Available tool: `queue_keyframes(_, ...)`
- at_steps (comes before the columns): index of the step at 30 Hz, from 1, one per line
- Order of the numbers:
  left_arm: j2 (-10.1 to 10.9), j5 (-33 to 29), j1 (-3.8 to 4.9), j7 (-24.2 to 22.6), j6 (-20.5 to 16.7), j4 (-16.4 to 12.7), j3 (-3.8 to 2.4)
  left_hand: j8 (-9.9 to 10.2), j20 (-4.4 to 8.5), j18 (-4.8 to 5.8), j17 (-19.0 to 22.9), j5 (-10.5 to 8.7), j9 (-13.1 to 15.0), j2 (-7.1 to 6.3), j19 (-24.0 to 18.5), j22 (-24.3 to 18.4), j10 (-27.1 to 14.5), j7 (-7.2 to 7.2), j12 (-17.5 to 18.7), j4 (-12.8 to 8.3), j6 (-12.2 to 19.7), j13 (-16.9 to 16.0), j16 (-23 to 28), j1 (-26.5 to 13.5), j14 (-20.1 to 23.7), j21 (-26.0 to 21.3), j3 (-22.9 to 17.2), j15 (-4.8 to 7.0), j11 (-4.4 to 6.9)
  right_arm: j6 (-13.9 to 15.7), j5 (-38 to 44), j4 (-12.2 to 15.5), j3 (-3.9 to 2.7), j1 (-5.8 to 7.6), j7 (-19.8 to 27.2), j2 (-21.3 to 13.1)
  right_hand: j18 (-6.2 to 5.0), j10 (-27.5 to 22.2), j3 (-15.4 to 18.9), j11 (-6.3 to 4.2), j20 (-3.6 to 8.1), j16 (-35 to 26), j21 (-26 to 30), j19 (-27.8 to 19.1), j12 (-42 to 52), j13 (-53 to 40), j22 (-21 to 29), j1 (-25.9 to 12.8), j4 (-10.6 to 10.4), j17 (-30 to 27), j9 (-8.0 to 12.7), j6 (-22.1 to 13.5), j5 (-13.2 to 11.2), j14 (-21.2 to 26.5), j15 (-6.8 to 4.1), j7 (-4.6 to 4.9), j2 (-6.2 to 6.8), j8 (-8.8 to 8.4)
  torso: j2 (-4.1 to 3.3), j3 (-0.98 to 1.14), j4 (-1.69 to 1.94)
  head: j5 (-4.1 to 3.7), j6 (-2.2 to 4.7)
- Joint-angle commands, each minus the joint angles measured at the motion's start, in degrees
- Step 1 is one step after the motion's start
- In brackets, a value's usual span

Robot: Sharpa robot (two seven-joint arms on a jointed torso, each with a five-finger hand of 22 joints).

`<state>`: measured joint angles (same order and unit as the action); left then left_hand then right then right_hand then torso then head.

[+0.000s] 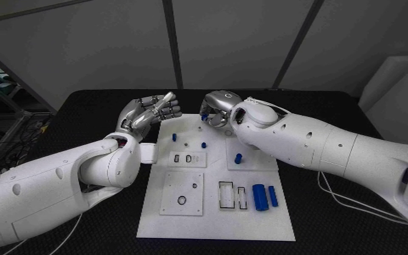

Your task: Assemble the parts on the task board

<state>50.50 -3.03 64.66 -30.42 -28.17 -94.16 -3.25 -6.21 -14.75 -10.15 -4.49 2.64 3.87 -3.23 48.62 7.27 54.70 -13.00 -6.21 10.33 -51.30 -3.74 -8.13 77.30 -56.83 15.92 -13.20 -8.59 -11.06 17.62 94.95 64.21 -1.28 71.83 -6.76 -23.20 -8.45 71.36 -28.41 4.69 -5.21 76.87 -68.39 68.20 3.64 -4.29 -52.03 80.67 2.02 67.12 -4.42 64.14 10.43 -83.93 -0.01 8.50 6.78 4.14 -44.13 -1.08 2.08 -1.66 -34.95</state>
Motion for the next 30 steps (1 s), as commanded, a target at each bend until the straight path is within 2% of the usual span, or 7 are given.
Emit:
queue_keyframes(1, -0.1, 0.4, 0.19, -0.2, 0.8, 0.0, -0.08, 0.3, -0.07, -0.30, 0.1, 0.20, -0.1, 0.51, 0.3, -0.1, 0.5, -0.79, 0.3, -0.4, -0.5, 0.1, 0.4, 0.1, -0.1, -0.3, 0.0, -0.10, 0.00, -1.9, -0.1, -0.5, 0.00, 0.14, 0.6, 0.4, 1.00, 0.2, -0.3, -0.10, -0.16, 0.3, -0.3, -0.3, 0.0, 0.0, 0.0, -0.4, -0.1, 0.0, 0.1, 0.0, 0.2, -2.4, 0.02, 0.25, 0.36, -0.22, -0.03, 0.03, -0.06, 0.06, -0.02)
queue_keyframes(10, -0.3, 0.4, 0.31, -0.2, 0.9, 0.0, -0.08, 0.3, -0.08, -0.30, 0.1, 0.19, -0.1, 0.53, 0.3, -0.1, 0.5, -0.79, 0.4, -0.5, -0.5, 0.1, 0.4, 0.0, -0.1, -0.3, 0.0, -0.11, 0.00, -1.9, -0.1, -2.3, 0.02, 0.14, 0.6, 1.5, 0.94, -0.2, -0.4, 0.00, -0.27, 0.3, -0.3, -0.6, -0.1, 0.1, 0.2, -0.7, -0.2, 0.0, 0.2, -0.3, 0.1, -2.4, 0.13, 0.29, 0.46, -0.37, -0.08, 0.04, -0.07, 0.08, -0.03)
queue_keyframes(20, -0.3, 0.4, 0.42, -0.1, 0.9, 0.1, -0.08, 0.3, -0.08, -0.30, 0.1, 0.19, -0.1, 0.53, 0.3, -0.1, 0.5, -0.79, 0.4, -0.5, -0.5, 0.1, 0.4, 0.0, -0.1, -0.3, 0.0, -0.11, 0.00, -2.1, -0.1, -3.5, 0.03, 0.14, 1.0, 2.3, 0.90, -3.0, -0.8, 0.59, -0.72, 0.6, -0.6, -1.2, -0.2, 0.5, 0.1, -1.8, -0.5, 0.1, 0.5, -2.1, 0.1, -2.3, 0.65, 0.52, 1.33, -0.61, -0.08, 0.06, -0.10, 0.19, -0.09)
queue_keyframes(24, -0.3, 0.4, 0.45, -0.1, 0.9, 0.2, -0.08, 0.4, -0.08, -0.30, 0.1, 0.19, -0.1, 0.57, 0.3, -0.1, 0.5, -0.81, 0.4, -0.5, -0.5, 0.1, 0.5, 0.0, -0.1, -0.4, 0.0, -0.12, -0.01, -2.2, -0.1, -3.5, 0.04, 0.14, 1.2, 2.4, 0.71, -6.9, -0.5, 1.19, -1.22, 0.4, -0.1, -2.1, -0.2, 0.8, 1.0, -2.9, -0.9, -0.6, 0.7, -4.4, 0.3, -2.0, 1.27, 0.66, 2.37, -0.69, -0.09, 0.06, -0.13, 0.22, -0.10)
queue_keyframes(26, -0.3, 0.4, 0.46, 0.0, 0.9, 0.2, -0.08, 0.4, -0.08, -0.30, 0.1, 0.19, -0.1, 0.57, 0.3, -0.1, 0.5, -0.81, 0.4, -0.5, -0.5, 0.1, 0.5, 0.0, -0.1, -0.4, 0.0, -0.12, -0.01, -1.6, -0.1, -3.3, 0.04, 0.14, 1.2, 2.3, 0.42, -9.9, 0.2, 1.63, -1.58, 0.1, 0.8, -3.2, -0.1, 0.7, 2.3, -3.3, -1.0, -1.2, 0.7, -6.4, 0.3, -1.9, 1.69, -0.07, 2.91, -0.64, -0.09, 0.07, -0.16, 0.23, -0.07)
queue_keyframes(30, -0.2, 0.4, 0.48, 0.0, 0.9, 0.2, -0.08, 0.4, -0.09, -0.30, 0.1, 0.20, -0.1, 0.58, 0.3, -0.1, 0.5, -0.82, 0.5, -0.5, -0.5, 0.1, 0.5, 0.0, -0.1, -0.4, 0.0, -0.12, -0.02, 0.1, -0.2, -1.8, 0.05, 0.13, 0.9, 1.2, 0.18, -12.6, 2.0, 2.17, -2.06, -0.2, 1.7, -4.1, 0.2, 0.7, 3.7, -3.5, -1.1, -2.1, 0.6, -7.9, 0.2, -1.6, 2.05, -0.31, 3.18, -0.57, -0.06, 0.12, -0.24, 0.23, -0.02)
